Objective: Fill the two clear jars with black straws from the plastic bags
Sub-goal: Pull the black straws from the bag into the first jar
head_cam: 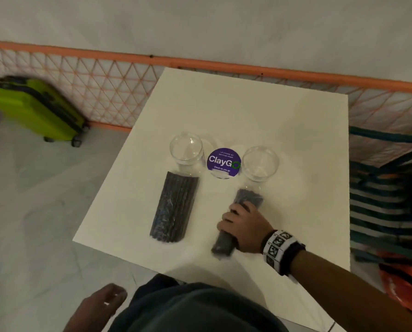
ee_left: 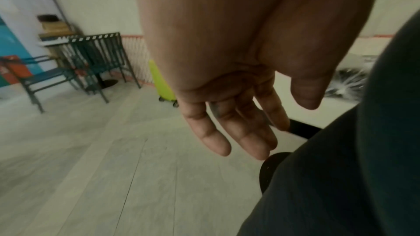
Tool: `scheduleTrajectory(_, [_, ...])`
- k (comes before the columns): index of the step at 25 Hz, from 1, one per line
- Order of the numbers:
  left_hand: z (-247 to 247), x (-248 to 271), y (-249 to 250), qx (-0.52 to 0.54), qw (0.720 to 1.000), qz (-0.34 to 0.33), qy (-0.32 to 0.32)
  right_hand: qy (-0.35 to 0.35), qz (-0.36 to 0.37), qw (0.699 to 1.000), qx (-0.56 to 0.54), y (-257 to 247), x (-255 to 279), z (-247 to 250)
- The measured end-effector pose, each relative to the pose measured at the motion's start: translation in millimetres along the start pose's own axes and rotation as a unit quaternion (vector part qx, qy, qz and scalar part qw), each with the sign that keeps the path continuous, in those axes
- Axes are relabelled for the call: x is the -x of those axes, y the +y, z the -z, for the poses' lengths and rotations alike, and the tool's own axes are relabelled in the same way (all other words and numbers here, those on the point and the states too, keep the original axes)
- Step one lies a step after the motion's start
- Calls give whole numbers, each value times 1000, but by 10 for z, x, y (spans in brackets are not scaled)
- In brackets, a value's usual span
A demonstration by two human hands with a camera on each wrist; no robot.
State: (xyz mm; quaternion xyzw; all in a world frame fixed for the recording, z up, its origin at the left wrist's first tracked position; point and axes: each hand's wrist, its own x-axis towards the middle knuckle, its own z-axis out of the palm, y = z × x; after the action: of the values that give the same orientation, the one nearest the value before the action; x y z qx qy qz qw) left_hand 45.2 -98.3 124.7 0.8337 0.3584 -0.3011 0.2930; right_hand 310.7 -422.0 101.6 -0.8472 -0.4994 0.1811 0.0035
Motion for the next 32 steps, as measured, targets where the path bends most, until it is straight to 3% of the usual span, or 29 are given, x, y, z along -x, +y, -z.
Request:
scheduleTrajectory(2, [41, 158, 202, -9, 1000, -16, 15, 105, -47, 979, -166, 54, 95, 155])
scheduleTrajectory(5, [212, 156, 777, -31, 992, -114, 34, 169, -177, 858, -451, 59, 336, 400])
scheduleTrajectory(7, [259, 83, 1214, -42, 976, -211, 15, 210, -212, 807, -509, 21, 479, 421])
scheduleTrajectory(10, [258, 43, 1874, -33, 945, -325, 3, 229, -232, 811, -486, -127, 541, 309])
scheduleTrajectory(12, [247, 73, 2277, 13, 927, -376, -9, 203, -254, 831, -452, -202, 540, 189])
scheduleTrajectory(15, [131, 132, 2641, 18, 895, -445, -15, 208, -269, 827, -447, -290, 556, 80])
scheduleTrajectory(20, [-51, -15, 2770, 79, 902, -422, -38, 243, -303, 807, -446, -364, 582, 137])
scheduleTrajectory(24, [74, -36, 2738, 65, 899, -430, -49, 268, -327, 784, -454, -373, 626, 136])
scheduleTrajectory(29, [262, 7, 2770, 37, 851, -524, 25, 296, -328, 790, -425, -426, 666, 197])
scheduleTrajectory(32, [259, 107, 2853, 37, 828, -558, -31, 293, -317, 800, -416, -496, 603, 314])
